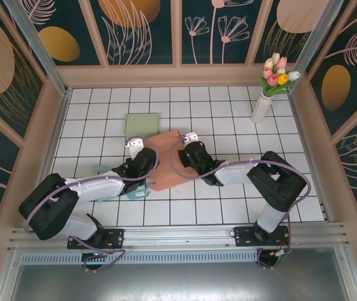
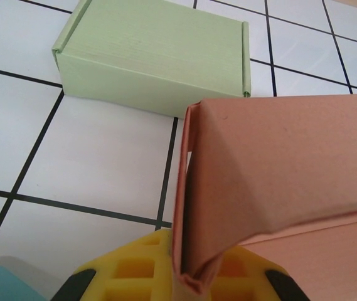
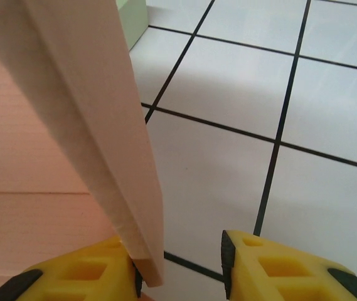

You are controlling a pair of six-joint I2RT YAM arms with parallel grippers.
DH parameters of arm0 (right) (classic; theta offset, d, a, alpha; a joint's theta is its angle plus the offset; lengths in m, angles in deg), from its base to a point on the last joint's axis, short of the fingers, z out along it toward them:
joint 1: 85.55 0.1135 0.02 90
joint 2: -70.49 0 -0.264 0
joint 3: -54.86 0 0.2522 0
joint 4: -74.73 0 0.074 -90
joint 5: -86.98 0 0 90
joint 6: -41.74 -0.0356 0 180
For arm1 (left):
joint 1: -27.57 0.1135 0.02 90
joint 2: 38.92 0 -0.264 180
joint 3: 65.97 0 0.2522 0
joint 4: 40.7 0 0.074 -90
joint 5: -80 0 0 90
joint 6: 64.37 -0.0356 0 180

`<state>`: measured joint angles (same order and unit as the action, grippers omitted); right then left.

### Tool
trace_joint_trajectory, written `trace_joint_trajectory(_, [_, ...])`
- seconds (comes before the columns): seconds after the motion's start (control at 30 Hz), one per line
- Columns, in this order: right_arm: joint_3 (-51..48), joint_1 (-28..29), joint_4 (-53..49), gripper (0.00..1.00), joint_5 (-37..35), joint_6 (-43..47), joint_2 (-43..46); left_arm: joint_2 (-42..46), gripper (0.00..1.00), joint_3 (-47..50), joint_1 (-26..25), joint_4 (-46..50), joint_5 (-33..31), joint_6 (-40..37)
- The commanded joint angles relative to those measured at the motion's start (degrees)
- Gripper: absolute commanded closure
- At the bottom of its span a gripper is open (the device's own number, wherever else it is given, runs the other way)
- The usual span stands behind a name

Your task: Fold the paper box

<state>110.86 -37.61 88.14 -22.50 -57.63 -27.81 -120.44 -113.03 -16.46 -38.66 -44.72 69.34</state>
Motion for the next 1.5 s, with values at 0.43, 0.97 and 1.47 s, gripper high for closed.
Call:
trace_joint_trajectory(0.43, [7.4, -0.7, -7.3, 0.93, -24.6, -4.8, -7.5, -0.6, 1.00, -0.1, 0.6, 0.2, -6.1, 2.7])
trace_joint_trajectory(0.97, [-10.5, 0.8, -13.4, 0.50, 0.5, -10.2, 32.8, -4.8, 1.00, -4.3, 3.0, -5.9, 5.1, -12.3])
trace_joint_trajectory(1.47, [-16.8, 0.5, -37.7, 0.41, -1.7, -11.0, 85.8, -6.9, 1.00, -38.5, 1.3, 36.2, 20.2, -49.0])
